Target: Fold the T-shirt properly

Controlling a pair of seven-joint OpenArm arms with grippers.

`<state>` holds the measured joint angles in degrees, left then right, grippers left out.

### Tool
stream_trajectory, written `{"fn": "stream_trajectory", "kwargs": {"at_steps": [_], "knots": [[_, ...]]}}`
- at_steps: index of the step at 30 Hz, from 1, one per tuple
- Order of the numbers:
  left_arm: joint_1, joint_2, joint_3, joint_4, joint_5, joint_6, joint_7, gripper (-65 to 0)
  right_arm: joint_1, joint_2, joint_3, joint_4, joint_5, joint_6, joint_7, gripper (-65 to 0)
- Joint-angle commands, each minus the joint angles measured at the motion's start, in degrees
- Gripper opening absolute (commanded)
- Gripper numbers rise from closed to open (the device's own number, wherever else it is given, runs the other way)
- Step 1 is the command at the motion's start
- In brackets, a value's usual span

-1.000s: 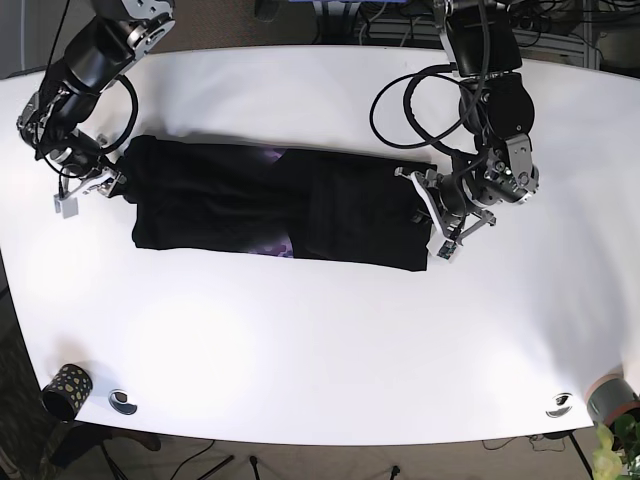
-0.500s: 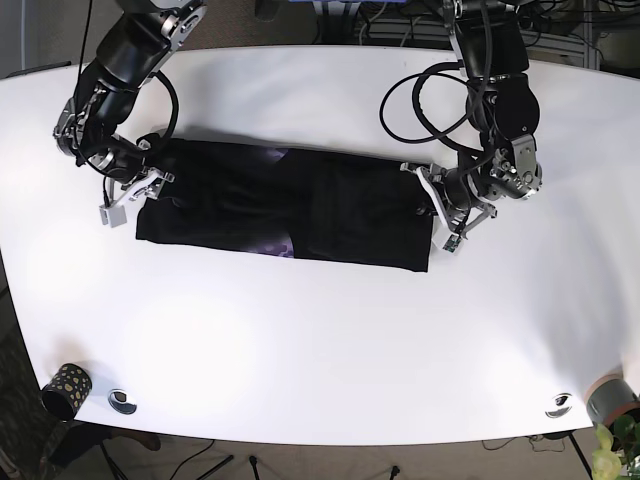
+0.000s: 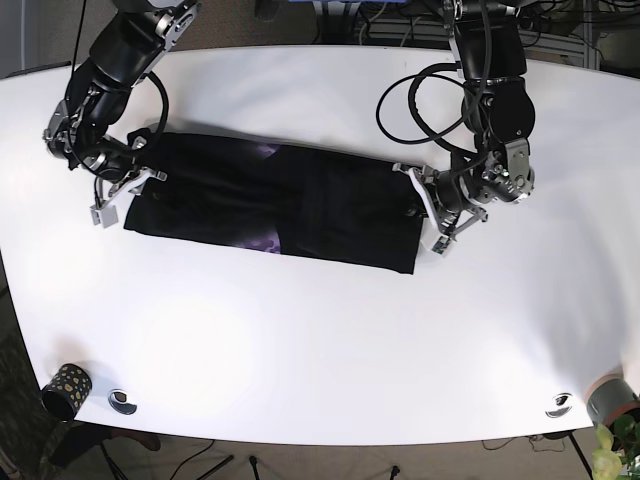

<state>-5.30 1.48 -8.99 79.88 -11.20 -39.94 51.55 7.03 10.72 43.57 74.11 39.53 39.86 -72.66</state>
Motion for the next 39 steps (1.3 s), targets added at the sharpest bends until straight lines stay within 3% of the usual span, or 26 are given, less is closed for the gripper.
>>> {"fn": "stream_trajectory", "kwargs": {"at_steps": [1,9,13,21,28,31,35,39], "knots": [[-0.28,0.41,2.27,0.26,1.05,-0.06,1.59,-60.8,1.10,1.54,0.25,6.73,1.66,0.14,1.23,-65.0],[-0.28,4.55,9.57,0.08,1.22,-0.06,1.07,-60.8,0.23,1.02,-0.80,20.44,2.01,0.14,-3.16,-65.0],[-0.28,6.48,13.17,-1.15,1.22,-0.06,0.71,-60.8,-0.65,-1.01,-7.48,24.93,2.10,0.14,-3.16,-65.0],[0.60,7.52,20.12,-5.19,1.22,-0.06,-2.36,-60.8,-0.57,-7.34,-14.69,25.54,1.39,0.14,-2.81,-65.0],[2.00,7.52,20.99,-5.11,1.14,-0.06,-4.65,-60.8,-0.48,-8.92,-25.95,21.94,-6.43,0.14,3.52,-65.0],[2.00,7.52,20.91,-5.11,1.14,-0.06,-4.82,-60.8,-0.57,-8.92,-28.49,22.11,-8.28,0.14,3.52,-56.4],[2.00,7.36,20.91,-4.40,0.96,-0.06,-4.91,-60.8,-0.57,-8.83,-28.93,22.11,-8.63,0.14,3.52,-34.2],[2.09,7.36,18.53,0.52,0.96,-0.06,-4.91,-60.8,-0.57,-8.48,-29.11,22.29,-8.19,0.14,3.34,-19.8]]}}
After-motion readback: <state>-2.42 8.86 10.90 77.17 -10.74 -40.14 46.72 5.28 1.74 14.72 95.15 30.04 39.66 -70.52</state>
